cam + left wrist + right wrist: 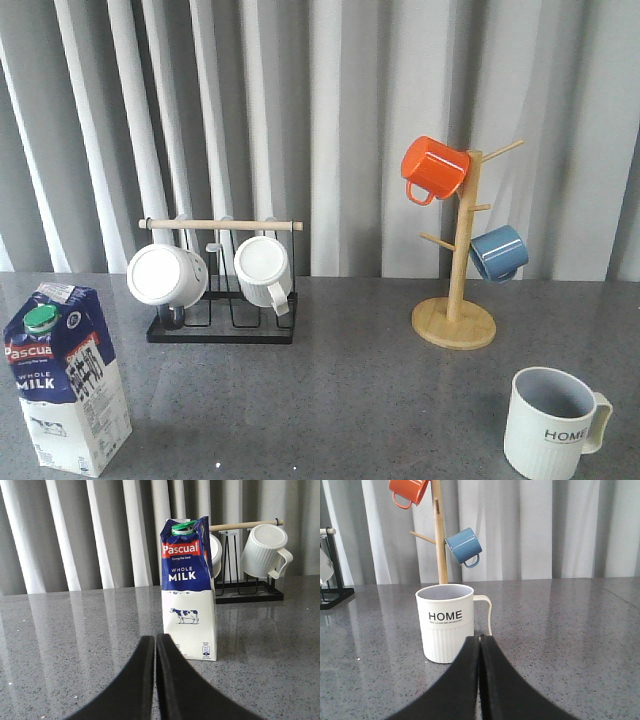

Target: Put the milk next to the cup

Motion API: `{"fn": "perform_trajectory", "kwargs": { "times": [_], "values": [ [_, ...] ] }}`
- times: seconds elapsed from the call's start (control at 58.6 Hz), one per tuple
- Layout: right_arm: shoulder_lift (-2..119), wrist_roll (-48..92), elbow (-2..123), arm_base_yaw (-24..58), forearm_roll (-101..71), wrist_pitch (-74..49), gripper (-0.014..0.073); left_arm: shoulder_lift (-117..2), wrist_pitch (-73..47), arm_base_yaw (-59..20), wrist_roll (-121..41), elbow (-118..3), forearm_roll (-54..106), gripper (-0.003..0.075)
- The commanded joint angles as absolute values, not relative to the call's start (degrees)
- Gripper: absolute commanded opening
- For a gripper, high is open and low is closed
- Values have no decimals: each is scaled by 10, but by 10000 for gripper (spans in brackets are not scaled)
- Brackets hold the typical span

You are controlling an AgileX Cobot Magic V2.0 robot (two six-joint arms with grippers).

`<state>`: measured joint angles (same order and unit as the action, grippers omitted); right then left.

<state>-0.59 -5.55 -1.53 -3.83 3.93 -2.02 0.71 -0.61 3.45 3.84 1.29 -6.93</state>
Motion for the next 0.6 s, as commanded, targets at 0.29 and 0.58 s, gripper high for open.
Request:
{"fn": "perform_trajectory", "kwargs": {
  "times": [0.29,0.58],
  "values": [
    [-13,-53,-20,-43,45,33,-9,13,36,34,43,2,-67,-6],
    [-13,-54,-20,-43,44,33,-9,13,36,34,43,2,-67,-6]
  ]
}}
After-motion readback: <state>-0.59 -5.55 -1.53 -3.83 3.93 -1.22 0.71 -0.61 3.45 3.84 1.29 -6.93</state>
